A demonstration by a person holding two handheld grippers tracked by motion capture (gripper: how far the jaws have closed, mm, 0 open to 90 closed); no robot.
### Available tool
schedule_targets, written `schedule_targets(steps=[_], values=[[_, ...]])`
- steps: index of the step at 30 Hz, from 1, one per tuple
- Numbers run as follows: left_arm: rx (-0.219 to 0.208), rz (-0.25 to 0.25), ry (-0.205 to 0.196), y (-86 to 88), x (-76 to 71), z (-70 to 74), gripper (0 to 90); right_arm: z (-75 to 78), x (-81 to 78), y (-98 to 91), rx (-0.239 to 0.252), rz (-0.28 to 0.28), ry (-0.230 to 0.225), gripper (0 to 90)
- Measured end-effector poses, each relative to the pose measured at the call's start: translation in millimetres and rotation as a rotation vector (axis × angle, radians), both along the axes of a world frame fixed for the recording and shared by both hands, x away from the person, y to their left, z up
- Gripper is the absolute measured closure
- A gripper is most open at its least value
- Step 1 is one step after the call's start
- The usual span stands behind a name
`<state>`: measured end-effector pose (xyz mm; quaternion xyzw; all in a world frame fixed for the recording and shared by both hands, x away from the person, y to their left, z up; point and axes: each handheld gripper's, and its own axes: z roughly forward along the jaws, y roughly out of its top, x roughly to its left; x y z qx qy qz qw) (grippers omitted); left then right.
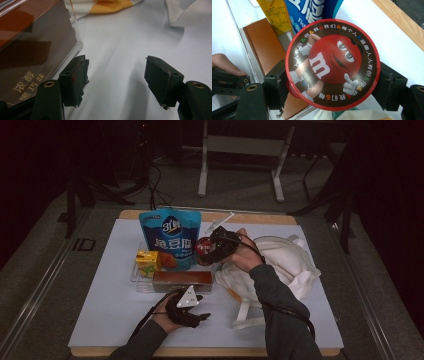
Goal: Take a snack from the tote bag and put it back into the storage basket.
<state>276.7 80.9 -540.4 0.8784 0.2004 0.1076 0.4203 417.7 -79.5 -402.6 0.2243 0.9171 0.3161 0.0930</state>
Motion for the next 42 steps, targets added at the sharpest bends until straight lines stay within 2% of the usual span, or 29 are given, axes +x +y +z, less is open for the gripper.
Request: schedule_targets(steps=[11,19,36,42], values=[[0.005,-0.001,-0.002,0.2,0.2,0.2,34.3,-8.1,0.8,3.4,-0.005,0.000,0.016,25.5],[0.004,-0.001,-0.003,0.2,0.2,0.1,34.2,-16.7,-0.3,8.4,-0.028,0.007,0.024,25.5],[0.005,-0.001,-0.003,0.2,0.3,0.2,34.2,-26.1,1.3,12.2,-0.062,-0.001,0.014,25.5],[0.006,-0.003,-0.004,0.3,0.4,0.3,34.1,-30.5,0.7,14.0,-0.064,0.010,0.034,25.5]])
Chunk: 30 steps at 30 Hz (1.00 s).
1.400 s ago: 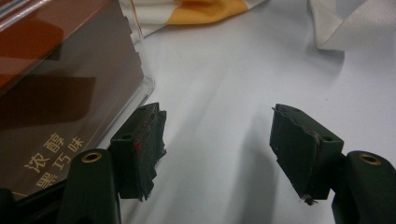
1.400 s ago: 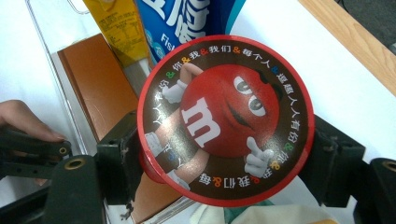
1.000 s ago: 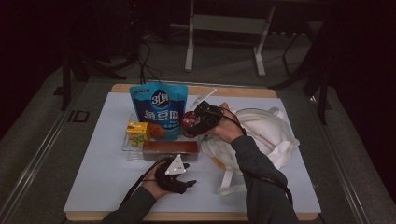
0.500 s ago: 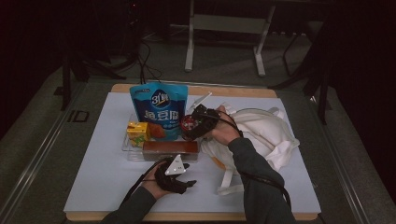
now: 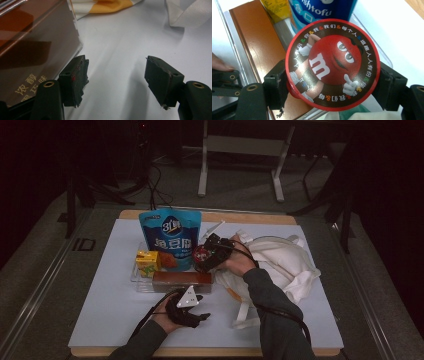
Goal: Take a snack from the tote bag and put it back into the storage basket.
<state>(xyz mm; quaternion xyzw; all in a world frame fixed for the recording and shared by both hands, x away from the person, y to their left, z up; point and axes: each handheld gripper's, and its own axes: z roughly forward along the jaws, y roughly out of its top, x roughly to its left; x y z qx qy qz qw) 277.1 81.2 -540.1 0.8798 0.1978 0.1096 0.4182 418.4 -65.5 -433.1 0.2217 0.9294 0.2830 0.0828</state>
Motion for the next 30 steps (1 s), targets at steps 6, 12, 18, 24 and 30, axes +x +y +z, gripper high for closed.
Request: schedule_targets(steps=[6,12,18,24,30], values=[[0.001,0.000,0.000,-0.1,0.0,0.0,34.1,-1.8,-0.7,1.6,-0.013,-0.001,0.002,25.4],[0.000,0.000,0.001,-0.2,-0.1,-0.1,34.1,-5.7,-0.8,2.8,-0.022,-0.002,-0.004,25.3],[0.001,-0.001,0.001,-0.4,-0.1,-0.2,34.1,-11.1,0.0,3.6,-0.033,-0.006,0.004,25.2],[0.002,-0.001,0.001,-0.4,-0.1,-0.2,34.1,-12.2,0.0,3.2,-0.034,-0.002,0.002,25.1],[0.002,-0.001,0.002,-0.5,-0.1,-0.2,34.0,-13.0,0.1,2.6,-0.031,0.003,-0.004,24.7]])
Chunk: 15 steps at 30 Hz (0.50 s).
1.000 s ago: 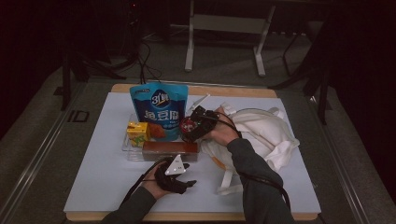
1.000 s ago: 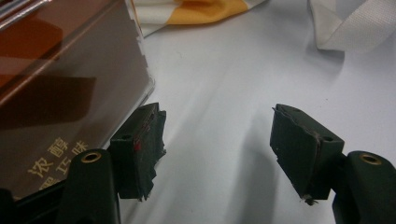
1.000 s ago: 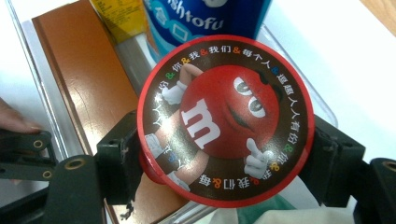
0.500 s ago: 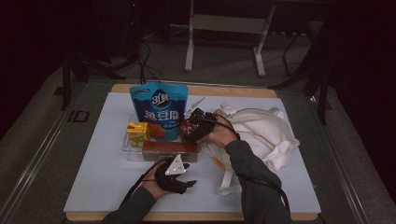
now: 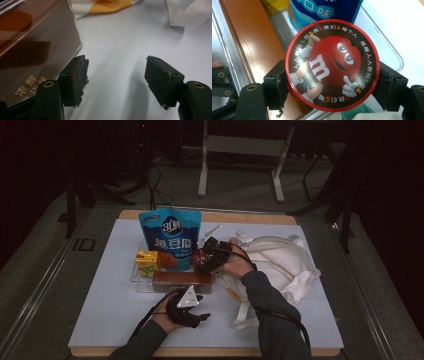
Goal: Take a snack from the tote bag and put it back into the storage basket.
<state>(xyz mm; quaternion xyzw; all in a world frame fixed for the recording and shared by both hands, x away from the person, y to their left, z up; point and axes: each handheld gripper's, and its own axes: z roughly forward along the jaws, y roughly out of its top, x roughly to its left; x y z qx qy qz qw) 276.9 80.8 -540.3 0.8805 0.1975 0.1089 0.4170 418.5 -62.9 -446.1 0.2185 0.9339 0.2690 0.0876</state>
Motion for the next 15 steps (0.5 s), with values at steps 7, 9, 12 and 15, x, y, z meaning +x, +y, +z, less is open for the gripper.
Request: schedule_targets(steps=[7,9,12,15], values=[[0.002,-0.002,-0.002,0.0,0.1,0.1,33.8,7.3,-0.4,-2.1,0.030,0.002,-0.012,24.2],[0.003,0.000,-0.001,0.0,0.0,0.1,33.8,9.2,-0.5,-3.4,0.029,0.001,-0.013,24.5],[0.003,0.000,-0.001,0.0,0.1,0.1,33.8,11.2,-0.4,-6.1,0.031,-0.003,-0.015,25.3],[0.001,0.001,0.000,-0.1,0.1,0.0,33.8,13.3,-0.6,-9.4,0.028,0.000,-0.021,27.8]])
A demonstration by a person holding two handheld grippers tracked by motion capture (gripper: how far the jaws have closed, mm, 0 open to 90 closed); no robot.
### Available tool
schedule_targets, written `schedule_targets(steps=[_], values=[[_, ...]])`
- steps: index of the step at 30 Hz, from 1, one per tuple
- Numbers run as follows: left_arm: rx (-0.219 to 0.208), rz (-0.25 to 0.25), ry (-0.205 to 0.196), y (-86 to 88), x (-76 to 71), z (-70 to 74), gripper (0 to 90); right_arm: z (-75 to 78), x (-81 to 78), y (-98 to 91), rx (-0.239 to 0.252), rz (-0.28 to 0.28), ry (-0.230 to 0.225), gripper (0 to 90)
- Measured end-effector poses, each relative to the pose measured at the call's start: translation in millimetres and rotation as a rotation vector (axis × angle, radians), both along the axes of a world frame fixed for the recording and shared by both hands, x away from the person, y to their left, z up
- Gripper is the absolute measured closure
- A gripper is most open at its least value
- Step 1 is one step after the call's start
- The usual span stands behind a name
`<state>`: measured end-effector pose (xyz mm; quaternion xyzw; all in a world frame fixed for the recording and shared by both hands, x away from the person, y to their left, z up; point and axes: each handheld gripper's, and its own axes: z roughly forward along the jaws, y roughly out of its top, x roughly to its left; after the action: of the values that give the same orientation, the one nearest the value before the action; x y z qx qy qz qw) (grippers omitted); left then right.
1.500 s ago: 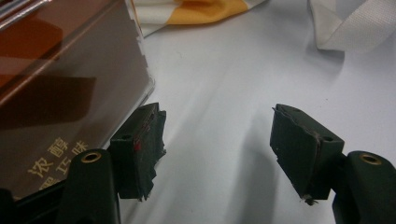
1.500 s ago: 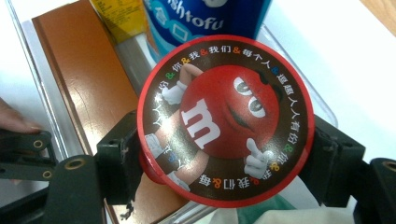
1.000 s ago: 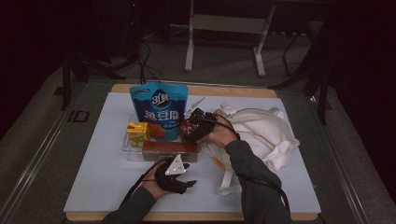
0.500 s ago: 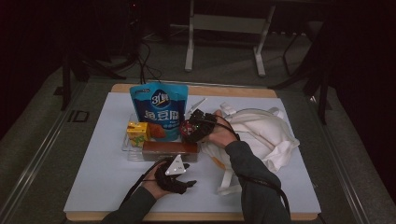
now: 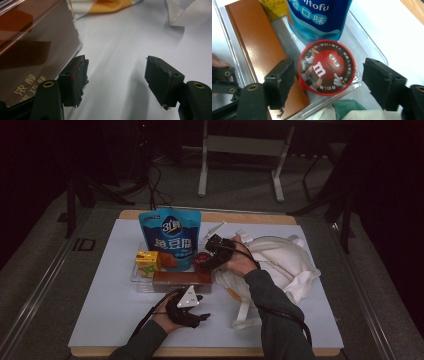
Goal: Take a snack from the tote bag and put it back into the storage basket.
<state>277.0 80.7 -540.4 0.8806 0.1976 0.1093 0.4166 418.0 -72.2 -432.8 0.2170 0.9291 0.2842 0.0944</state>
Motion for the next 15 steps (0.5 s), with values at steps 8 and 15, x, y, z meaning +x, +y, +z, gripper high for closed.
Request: schedule_targets(steps=[8,15], values=[[0.000,0.001,0.000,0.0,0.0,0.0,33.8,7.9,-2.1,-7.7,0.015,-0.006,-0.022,31.4],[0.000,0.002,0.000,0.1,0.0,0.0,33.8,11.2,-4.2,-15.7,0.023,-0.018,-0.037,34.2]])
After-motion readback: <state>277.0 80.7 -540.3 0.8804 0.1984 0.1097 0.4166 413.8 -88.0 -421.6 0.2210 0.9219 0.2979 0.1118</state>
